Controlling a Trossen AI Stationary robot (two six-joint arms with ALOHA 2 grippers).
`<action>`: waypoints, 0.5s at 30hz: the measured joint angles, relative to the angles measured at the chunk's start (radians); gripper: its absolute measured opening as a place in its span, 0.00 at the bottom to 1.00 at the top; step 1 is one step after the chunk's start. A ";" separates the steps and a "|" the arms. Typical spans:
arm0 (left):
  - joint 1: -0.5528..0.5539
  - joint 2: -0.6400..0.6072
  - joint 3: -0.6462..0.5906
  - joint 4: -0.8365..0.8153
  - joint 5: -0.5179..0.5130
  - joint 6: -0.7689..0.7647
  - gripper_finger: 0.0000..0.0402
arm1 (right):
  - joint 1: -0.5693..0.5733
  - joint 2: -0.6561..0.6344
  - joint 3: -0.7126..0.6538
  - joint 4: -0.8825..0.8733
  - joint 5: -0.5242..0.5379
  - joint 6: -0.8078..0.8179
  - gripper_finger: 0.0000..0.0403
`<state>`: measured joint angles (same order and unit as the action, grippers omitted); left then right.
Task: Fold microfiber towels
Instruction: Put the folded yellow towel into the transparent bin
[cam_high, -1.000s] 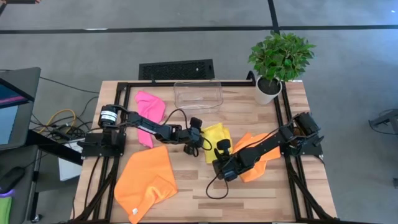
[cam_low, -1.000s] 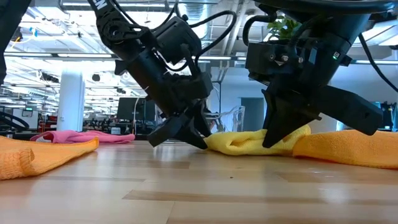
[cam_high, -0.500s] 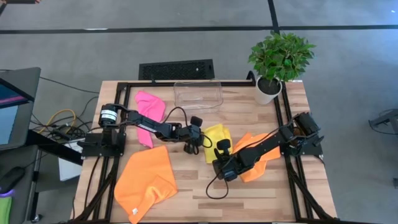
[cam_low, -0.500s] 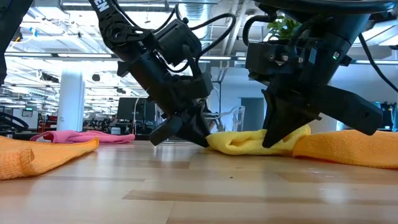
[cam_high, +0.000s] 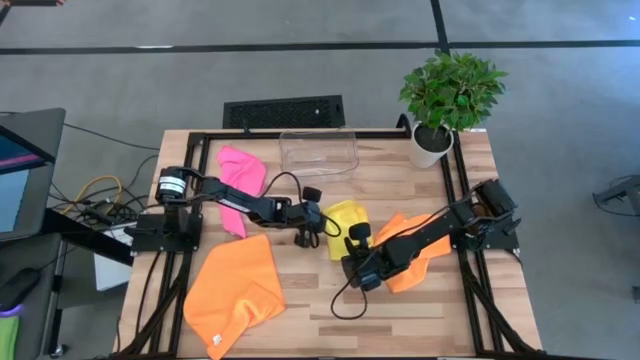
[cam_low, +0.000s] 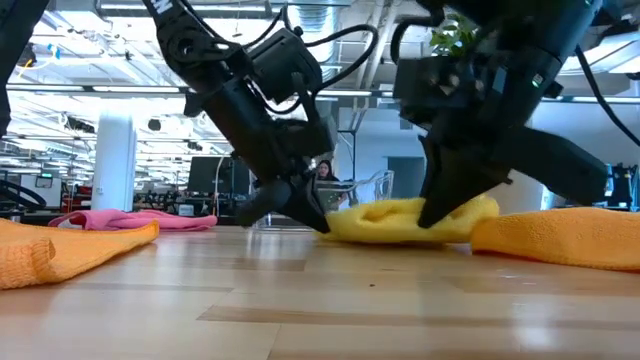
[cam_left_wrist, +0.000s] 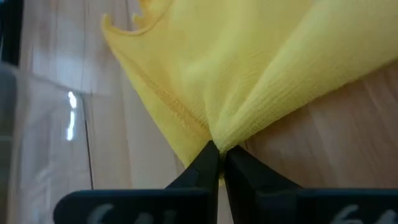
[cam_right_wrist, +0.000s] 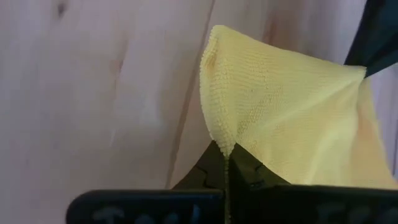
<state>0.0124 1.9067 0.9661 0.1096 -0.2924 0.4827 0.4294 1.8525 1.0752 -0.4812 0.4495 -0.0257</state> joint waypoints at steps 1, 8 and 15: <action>0.000 -0.011 0.000 -0.019 0.000 -0.025 0.01 | 0.000 -0.006 0.001 0.001 0.002 0.000 0.03; -0.016 -0.094 0.000 -0.165 -0.001 -0.172 0.00 | -0.018 -0.088 0.000 -0.024 0.025 -0.002 0.03; -0.035 -0.213 0.000 -0.251 -0.011 -0.317 0.00 | -0.081 -0.157 -0.001 -0.060 0.062 -0.034 0.03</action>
<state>-0.0227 1.6937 0.9657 -0.1410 -0.3038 0.1654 0.3487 1.6951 1.0740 -0.5409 0.5114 -0.0602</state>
